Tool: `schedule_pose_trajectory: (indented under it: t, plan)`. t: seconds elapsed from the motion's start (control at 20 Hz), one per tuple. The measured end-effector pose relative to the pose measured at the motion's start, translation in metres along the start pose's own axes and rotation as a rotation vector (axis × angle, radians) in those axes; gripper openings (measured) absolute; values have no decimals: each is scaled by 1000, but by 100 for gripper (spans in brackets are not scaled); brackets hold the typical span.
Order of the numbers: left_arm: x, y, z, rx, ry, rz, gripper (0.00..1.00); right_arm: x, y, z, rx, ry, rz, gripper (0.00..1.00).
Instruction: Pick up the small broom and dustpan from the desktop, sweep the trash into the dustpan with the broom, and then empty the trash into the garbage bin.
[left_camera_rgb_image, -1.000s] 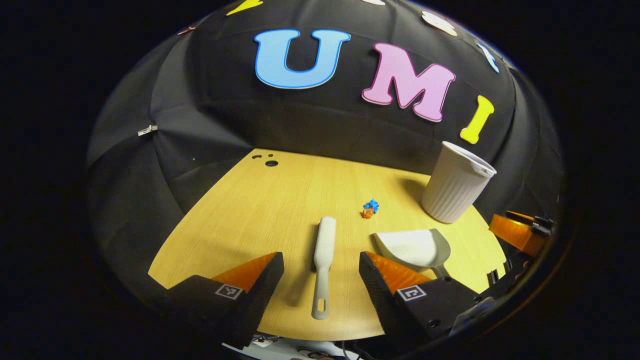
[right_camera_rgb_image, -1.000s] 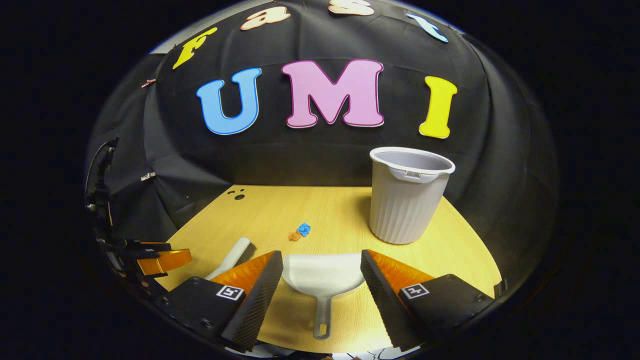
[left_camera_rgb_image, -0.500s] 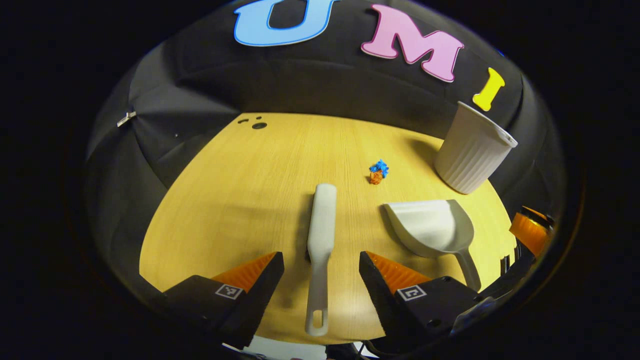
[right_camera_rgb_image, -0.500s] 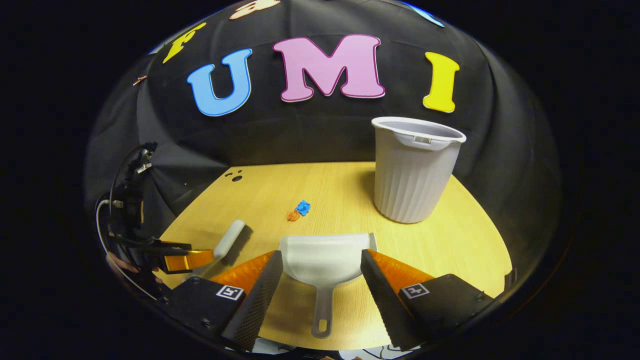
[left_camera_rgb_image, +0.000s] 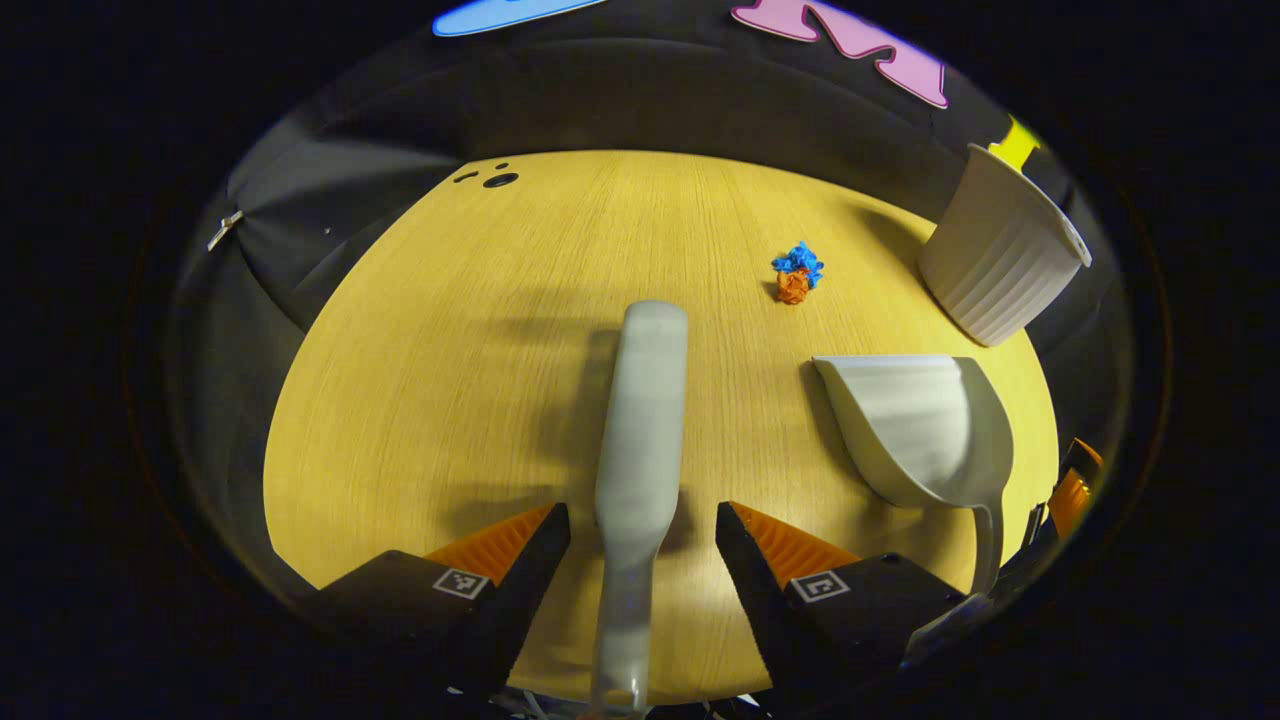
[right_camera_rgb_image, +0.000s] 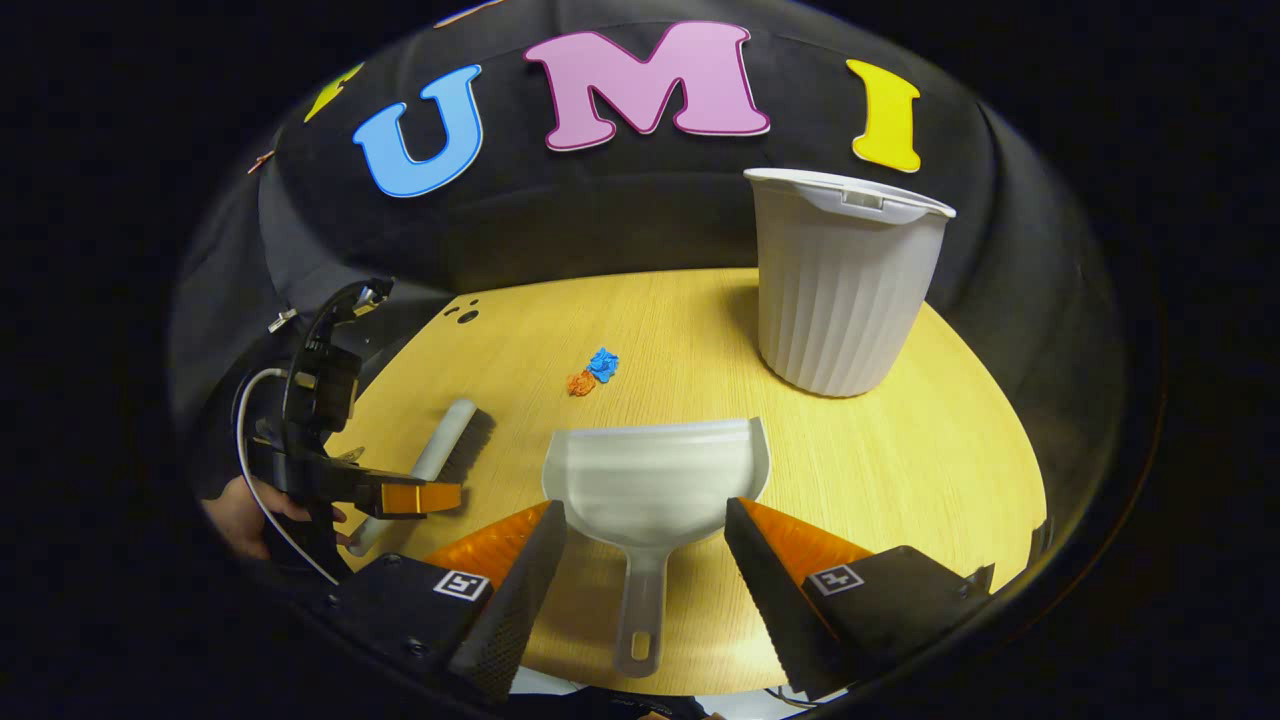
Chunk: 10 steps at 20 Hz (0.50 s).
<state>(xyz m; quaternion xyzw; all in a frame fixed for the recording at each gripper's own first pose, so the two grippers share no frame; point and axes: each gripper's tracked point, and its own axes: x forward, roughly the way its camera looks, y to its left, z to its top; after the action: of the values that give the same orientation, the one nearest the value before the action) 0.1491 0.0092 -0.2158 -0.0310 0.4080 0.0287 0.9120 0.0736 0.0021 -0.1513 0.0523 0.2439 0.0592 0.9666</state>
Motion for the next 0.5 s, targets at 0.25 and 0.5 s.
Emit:
schedule_pose_trajectory:
  t: [0.25, 0.5]
  plan:
    - [14, -4, -5, -13, 29, 33, 85, 11, -2, -8, 25, 59, 19, 99]
    - [20, -7, -3, -19, 23, 39, 68, 11, -5, -8, 27, 77, 20, 99]
